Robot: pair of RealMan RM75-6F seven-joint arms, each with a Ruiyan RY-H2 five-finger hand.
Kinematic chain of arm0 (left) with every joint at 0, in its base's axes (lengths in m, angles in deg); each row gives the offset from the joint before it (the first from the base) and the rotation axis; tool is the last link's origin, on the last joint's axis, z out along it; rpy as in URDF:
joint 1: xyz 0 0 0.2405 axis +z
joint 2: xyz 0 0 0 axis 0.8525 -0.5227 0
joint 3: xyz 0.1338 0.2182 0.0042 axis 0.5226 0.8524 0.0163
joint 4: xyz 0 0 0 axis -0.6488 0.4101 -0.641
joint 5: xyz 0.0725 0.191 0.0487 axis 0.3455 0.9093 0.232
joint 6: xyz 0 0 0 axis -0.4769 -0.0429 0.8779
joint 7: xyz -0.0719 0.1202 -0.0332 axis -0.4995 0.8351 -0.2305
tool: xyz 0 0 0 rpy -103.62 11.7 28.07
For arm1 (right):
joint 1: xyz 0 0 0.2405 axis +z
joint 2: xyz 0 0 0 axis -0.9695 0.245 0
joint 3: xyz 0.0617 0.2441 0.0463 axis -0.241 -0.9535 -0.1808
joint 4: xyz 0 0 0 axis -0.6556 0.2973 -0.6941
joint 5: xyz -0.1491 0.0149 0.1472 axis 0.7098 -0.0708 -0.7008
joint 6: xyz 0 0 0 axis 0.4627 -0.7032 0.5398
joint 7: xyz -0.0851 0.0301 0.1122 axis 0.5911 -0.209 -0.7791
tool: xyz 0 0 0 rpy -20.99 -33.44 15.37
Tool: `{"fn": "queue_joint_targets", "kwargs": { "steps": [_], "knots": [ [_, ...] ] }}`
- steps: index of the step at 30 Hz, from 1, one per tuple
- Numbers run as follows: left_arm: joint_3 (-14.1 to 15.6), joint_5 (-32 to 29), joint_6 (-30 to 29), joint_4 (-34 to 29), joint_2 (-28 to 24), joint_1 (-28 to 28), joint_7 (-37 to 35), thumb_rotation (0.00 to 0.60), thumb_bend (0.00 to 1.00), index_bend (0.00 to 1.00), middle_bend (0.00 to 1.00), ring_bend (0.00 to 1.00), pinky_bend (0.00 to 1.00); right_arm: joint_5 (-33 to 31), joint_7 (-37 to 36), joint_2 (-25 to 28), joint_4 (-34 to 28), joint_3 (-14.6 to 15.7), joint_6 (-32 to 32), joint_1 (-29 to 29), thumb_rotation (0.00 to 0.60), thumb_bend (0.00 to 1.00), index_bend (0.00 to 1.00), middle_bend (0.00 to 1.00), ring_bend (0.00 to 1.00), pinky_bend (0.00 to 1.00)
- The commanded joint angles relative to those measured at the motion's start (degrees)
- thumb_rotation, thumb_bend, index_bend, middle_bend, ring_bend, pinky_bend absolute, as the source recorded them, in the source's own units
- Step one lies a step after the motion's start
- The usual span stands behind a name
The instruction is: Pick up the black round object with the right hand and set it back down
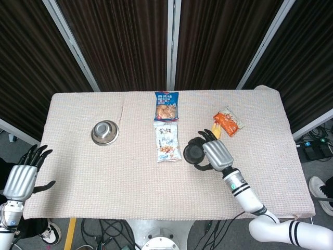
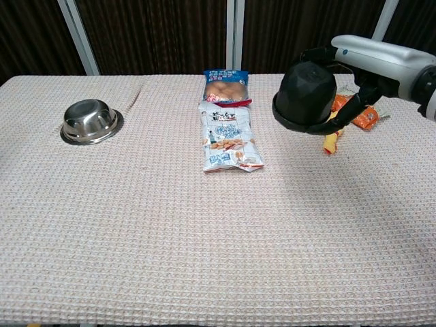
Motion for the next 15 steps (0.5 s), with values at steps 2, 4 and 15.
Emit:
{"fn": "queue_joint_targets", "kwargs": {
  "steps": [2,4,15],
  "knots": [
    [0.3,0.2,0.0,0.4,0.1,0.1,-0.2,0.6,0.06,0.14,0.08,0.0,0.18,-4.5,-4.9,10.6,3.2,0.3,-4.4,-6.1,0.6,0.16,0.39,0.47,0.09,0.0],
    [0.4,0.3,-0.1,0.4,0.2,0.2,-0.1,0.6,0.06,0.14,0.08,0.0,0.18,-5.4,-8.2,13.0,5.3,0.7,-4.4,-8.1,0.6,0.16,0.39,0.47,0.09,0.0],
    [0.7,0.0,0.2,0.8,0.9,0.4,0.7,0.6,0.06,0.14,0.08,0.0,0.18,3.1,-5.9,1.2,11.9,7.1,1.4,-5.6,0.6,0.16,0.39,0.47,0.09,0.0]
  ]
}}
